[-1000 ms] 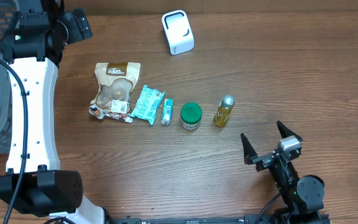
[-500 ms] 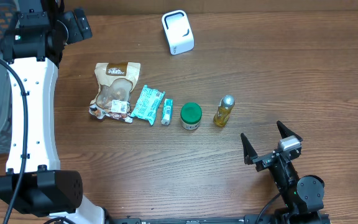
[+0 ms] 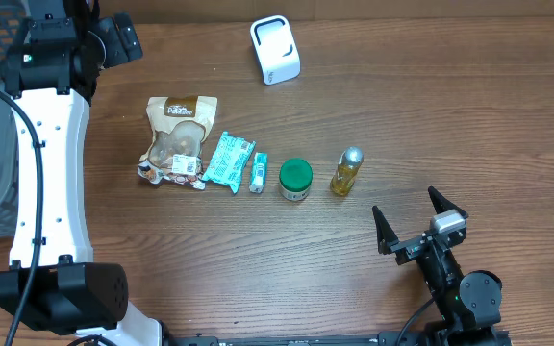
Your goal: Scan the item barcode
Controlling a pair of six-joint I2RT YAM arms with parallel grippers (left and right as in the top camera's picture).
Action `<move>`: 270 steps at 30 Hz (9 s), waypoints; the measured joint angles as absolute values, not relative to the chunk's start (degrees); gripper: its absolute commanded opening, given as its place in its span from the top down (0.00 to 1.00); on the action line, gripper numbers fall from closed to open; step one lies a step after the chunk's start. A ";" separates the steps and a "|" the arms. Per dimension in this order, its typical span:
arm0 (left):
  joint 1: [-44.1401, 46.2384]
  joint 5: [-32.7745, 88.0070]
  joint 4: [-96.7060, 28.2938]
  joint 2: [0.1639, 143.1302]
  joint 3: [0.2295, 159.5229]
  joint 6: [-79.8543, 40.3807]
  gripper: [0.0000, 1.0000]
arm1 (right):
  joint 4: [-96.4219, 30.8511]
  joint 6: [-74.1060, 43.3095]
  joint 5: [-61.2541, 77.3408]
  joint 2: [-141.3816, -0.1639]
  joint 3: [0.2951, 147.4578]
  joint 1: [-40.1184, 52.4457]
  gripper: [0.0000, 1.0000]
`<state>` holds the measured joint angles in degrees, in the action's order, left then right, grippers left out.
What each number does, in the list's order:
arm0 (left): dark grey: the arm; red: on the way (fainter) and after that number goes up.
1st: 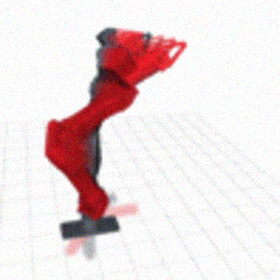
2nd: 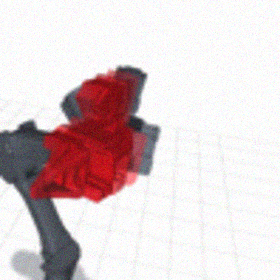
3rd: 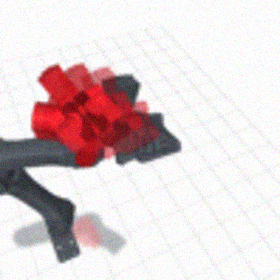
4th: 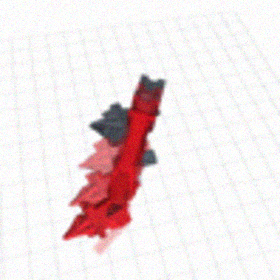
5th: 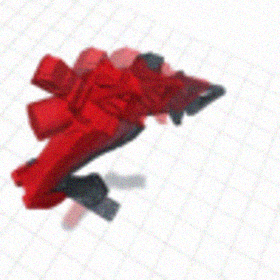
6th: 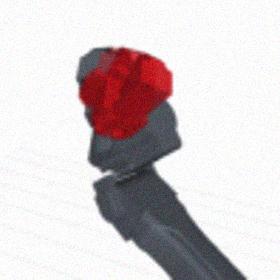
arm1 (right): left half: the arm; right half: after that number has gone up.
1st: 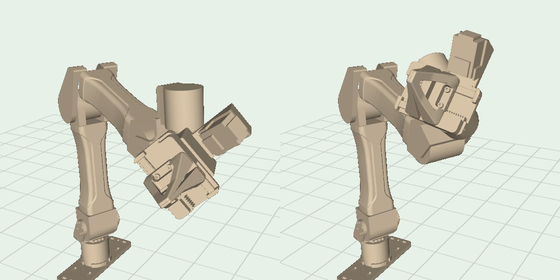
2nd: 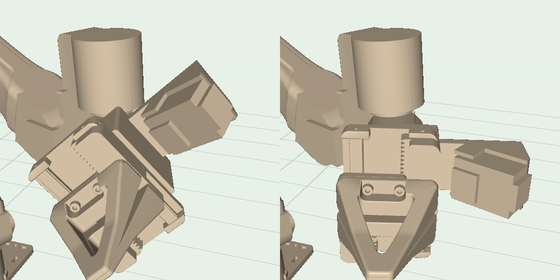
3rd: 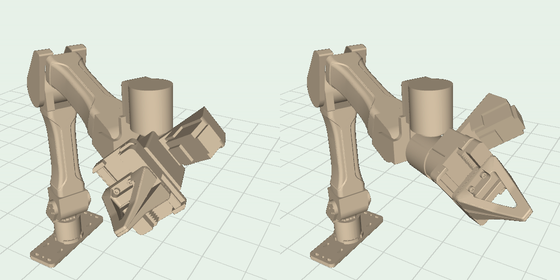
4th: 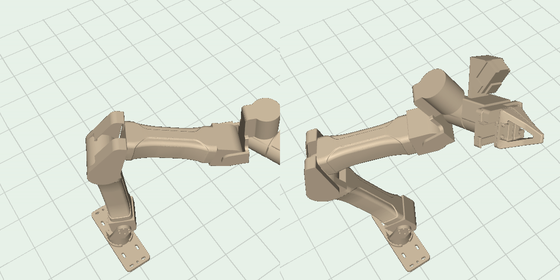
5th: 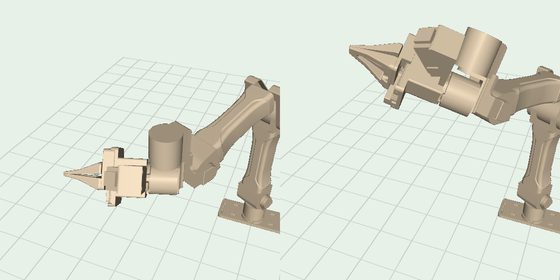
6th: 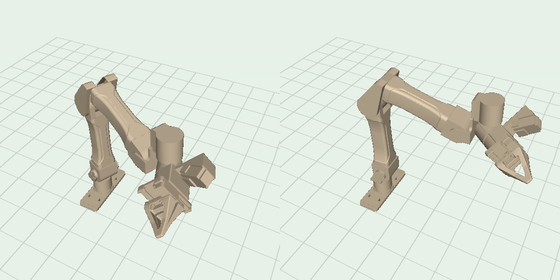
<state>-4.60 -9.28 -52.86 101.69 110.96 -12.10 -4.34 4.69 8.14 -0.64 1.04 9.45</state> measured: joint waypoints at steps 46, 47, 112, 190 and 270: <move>-4.60 -9.30 -52.99 101.69 110.96 -12.10 0.00 | -86.59 -4.54 9.30 -84.36 102.74 9.41 0.00; -4.60 -9.30 -52.97 101.69 110.96 -12.10 0.00 | -86.26 -4.54 10.70 -86.26 102.74 9.41 0.00; -4.60 -9.30 -52.99 101.69 110.96 -12.10 0.01 | -62.57 -50.96 -3.03 -102.61 81.19 21.52 0.46; -4.60 -9.30 -52.99 101.69 110.96 -12.08 0.00 | -62.83 -43.81 -2.09 -102.10 81.21 21.19 0.74; -4.60 -9.30 -52.99 101.69 110.96 -12.08 0.00 | -60.88 -10.46 56.75 -80.20 81.67 7.16 0.64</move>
<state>-4.60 -9.30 -52.99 101.69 110.96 -12.08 -60.88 -10.46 56.75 -80.20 81.67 7.16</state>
